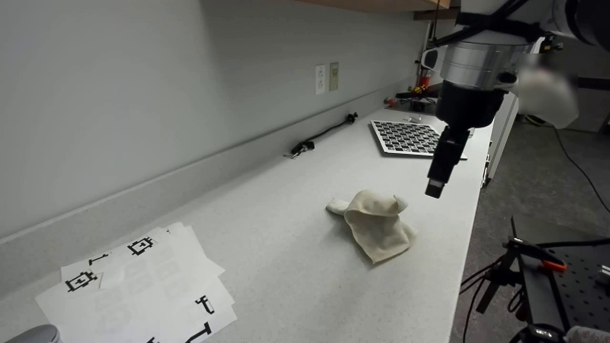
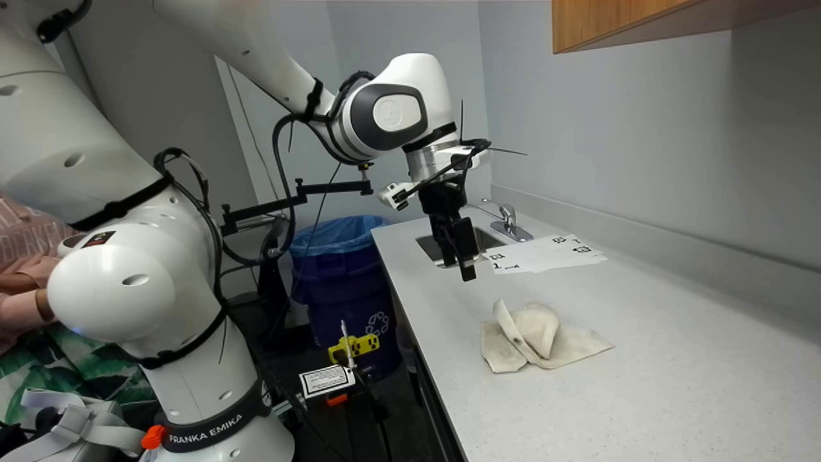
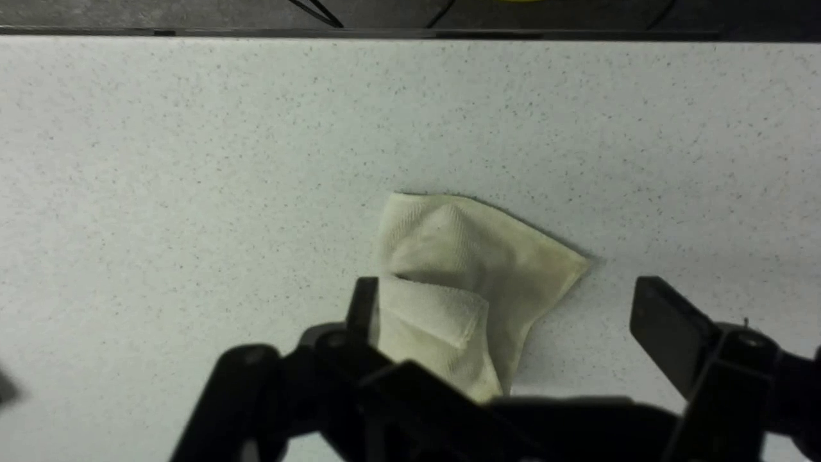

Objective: Use the towel to wipe the counter.

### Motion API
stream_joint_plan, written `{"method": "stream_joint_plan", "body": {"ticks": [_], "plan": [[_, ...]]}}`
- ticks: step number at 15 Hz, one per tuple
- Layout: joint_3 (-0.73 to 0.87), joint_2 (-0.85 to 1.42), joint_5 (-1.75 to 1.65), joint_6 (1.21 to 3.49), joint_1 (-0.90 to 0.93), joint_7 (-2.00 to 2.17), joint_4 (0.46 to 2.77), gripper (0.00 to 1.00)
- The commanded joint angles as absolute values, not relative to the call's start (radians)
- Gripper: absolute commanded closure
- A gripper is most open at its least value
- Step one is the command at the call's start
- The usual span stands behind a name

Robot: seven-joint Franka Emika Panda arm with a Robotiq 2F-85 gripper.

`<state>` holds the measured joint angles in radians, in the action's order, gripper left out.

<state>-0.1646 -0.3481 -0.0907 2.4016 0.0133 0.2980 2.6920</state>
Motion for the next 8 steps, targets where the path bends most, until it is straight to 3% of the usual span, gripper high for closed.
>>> {"method": "stream_joint_plan", "body": {"ticks": [1, 8], "plan": [[-0.129, -0.251, -0.110, 2.540, -0.002, 0.260, 2.680, 0.00], [-0.101, -0.049, -0.240, 2.706, -0.032, 0.267, 2.629, 0.00]]}}
